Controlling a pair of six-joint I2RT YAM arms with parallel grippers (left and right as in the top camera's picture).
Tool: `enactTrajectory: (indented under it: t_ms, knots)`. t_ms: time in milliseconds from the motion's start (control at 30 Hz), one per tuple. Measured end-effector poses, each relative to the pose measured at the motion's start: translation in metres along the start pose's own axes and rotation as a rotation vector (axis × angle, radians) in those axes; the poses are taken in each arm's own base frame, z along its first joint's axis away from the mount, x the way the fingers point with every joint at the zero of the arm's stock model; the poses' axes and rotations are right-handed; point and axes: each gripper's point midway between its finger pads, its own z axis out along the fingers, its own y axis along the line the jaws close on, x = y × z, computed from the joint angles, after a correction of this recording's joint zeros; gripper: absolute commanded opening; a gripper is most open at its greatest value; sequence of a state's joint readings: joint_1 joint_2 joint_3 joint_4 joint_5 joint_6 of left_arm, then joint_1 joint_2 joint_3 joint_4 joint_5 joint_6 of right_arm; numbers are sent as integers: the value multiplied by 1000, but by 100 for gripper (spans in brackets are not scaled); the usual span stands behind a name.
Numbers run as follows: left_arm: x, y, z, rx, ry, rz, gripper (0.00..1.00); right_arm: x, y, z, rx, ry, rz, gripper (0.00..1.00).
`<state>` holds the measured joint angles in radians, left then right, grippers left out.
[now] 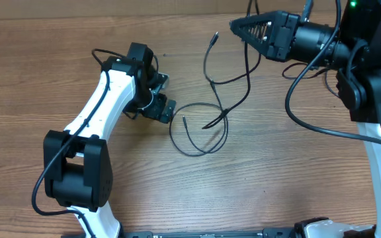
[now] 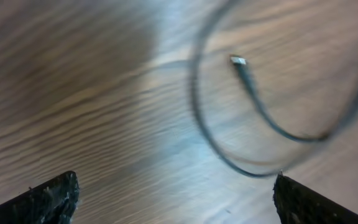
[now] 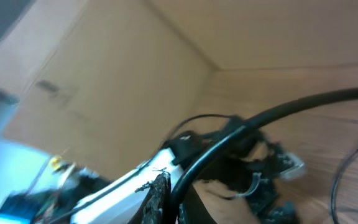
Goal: Untangle cables
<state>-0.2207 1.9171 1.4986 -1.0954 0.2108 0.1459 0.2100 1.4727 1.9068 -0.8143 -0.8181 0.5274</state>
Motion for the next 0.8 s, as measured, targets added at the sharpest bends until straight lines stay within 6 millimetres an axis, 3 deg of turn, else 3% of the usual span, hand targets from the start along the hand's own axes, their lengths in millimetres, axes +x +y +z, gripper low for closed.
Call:
enactTrajectory:
  t_ms: [167, 300, 433, 633, 733, 800]
  knots:
    - [-2, -26, -2, 147, -21, 111, 100, 4, -49, -6, 256, -36, 45, 4]
    - [-4, -33, -5, 188, -40, 147, 100, 3, -89, -22, 490, -86, 64, 4]
    - [-7, -39, -24, 191, -97, 175, 100, -5, -121, -45, 706, -161, 54, 4]
    - [-10, -47, -93, 106, -288, 210, 100, -15, -153, -85, 988, -259, 29, 4]
    - [-3, -48, -137, 36, -404, 189, 100, -23, -166, -105, 1102, -293, -1, 4]
    - [1, -50, -154, 15, -450, 183, 100, -27, -178, -115, 1157, -296, -9, 4]
